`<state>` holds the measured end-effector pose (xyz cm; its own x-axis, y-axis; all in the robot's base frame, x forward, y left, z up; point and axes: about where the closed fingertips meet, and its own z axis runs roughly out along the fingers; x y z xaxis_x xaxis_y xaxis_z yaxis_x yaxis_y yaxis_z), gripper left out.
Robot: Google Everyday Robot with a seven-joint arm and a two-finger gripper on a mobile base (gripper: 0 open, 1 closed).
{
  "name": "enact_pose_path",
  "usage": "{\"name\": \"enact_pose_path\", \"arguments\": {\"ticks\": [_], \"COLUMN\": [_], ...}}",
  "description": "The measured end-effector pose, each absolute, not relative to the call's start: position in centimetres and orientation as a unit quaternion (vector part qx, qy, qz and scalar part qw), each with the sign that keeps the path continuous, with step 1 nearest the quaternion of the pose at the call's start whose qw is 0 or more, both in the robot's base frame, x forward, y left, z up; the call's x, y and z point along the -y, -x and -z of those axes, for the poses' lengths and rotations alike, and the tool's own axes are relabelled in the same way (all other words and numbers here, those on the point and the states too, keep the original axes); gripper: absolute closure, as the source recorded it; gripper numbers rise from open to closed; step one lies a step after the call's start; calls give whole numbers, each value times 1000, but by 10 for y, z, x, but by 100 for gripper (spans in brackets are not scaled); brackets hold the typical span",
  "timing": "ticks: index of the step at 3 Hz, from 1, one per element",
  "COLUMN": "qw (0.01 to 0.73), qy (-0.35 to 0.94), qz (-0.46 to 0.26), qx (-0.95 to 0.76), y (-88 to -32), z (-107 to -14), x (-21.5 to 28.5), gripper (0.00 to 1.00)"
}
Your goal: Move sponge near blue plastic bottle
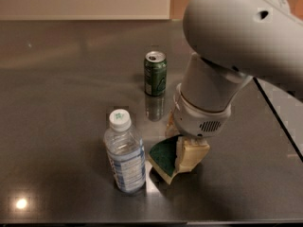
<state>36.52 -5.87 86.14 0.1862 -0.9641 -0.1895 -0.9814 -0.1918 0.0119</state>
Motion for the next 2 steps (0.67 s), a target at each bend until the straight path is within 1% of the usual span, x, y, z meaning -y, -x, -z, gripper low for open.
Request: {"name": "enact_pose_path", "arguments": {"ticks": [1,2], "qw": [58,58], "qy": [768,768], "qz": [-75,-75], "qx": [-633,-633], "y": [-365,-365], "z": [-863,-863], "x": [58,58], "gripper": [0,0]}}
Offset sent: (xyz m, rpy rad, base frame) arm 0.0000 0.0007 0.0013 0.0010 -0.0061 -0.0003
